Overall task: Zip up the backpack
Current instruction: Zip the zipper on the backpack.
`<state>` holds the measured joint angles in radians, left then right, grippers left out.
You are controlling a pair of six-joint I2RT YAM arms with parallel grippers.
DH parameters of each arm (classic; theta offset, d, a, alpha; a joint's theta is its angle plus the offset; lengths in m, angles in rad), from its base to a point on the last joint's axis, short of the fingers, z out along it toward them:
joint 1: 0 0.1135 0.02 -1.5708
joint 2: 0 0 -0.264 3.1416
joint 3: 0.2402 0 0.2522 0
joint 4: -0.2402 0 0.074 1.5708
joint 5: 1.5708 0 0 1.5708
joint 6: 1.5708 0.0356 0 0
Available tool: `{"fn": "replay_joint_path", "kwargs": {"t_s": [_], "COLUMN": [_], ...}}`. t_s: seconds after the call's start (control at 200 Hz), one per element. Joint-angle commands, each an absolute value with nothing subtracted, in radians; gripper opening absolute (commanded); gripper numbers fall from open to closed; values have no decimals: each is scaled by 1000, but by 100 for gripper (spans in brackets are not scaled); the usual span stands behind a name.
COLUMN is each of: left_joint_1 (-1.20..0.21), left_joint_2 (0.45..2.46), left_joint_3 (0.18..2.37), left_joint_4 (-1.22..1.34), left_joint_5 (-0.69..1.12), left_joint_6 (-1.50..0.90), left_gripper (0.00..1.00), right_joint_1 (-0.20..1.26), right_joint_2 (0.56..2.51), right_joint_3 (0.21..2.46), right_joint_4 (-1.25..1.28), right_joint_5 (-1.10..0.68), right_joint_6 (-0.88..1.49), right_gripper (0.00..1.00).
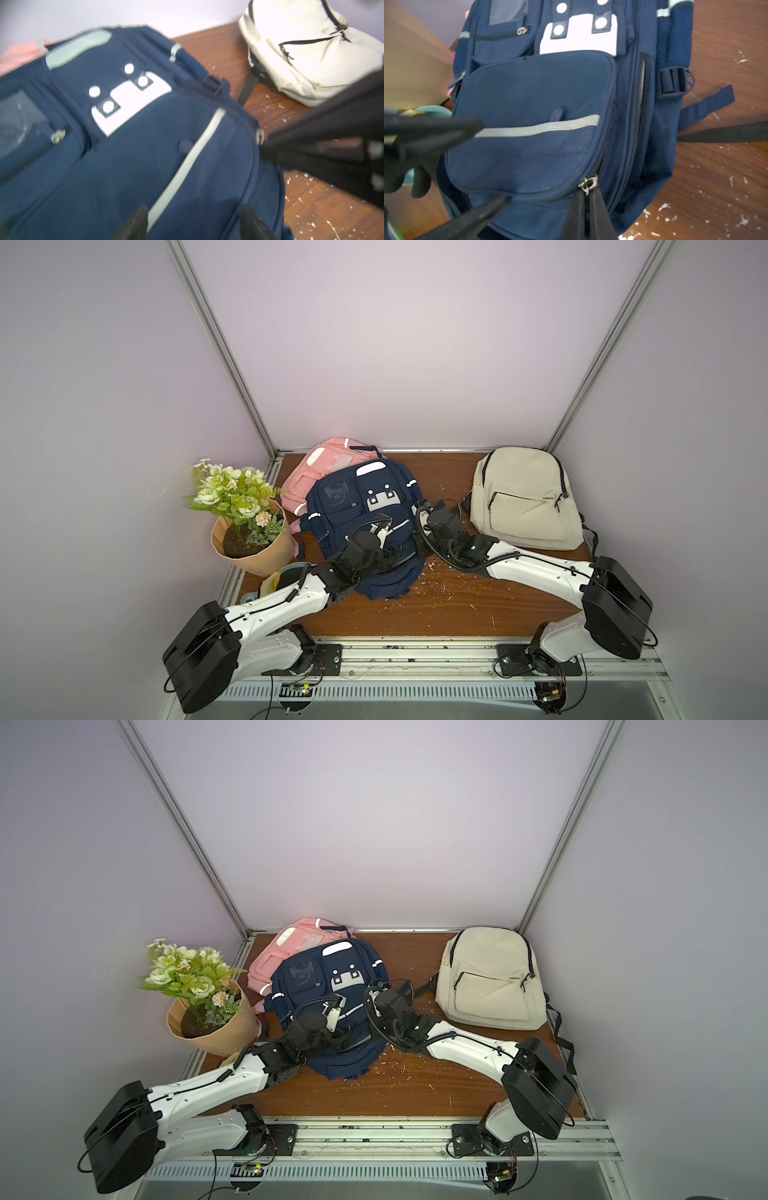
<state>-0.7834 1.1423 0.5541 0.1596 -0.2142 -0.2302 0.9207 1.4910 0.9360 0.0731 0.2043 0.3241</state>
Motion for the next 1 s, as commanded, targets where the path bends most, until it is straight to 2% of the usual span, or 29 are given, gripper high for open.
{"fn": "replay_joint_path", "kwargs": {"t_s": [0.0,0.08,0.235,0.505,0.751,0.851,0.996], "left_joint_1": [-773,-775,-774,-773,-775,-776,-783], "left_joint_2": [1182,1215,1235,1215,1202,1205,1206], "left_joint_3": [603,602,585,548,522,520,512], "left_joint_4": [218,241,257,234,218,207,209], "left_joint_5": [-172,-143,-83,-81,-95,-103,-104], "left_joint_6": [-192,-182,-169,-165,-163,-157,-153], "left_gripper": [72,71,62,28,7,0,0], "right_joint_1": [970,980,987,987,934,865,815], "right_joint_2": [1422,1410,1397,1425,1465,1497,1550], "right_joint_3": [940,937,937,977,1087,1137,1211], "right_joint_4": [179,186,184,144,-13,-84,-152], "right_joint_5": [177,167,153,170,240,193,158], "right_joint_6": [303,310,318,317,345,363,328], "right_gripper": [0,0,0,0,0,0,0]}}
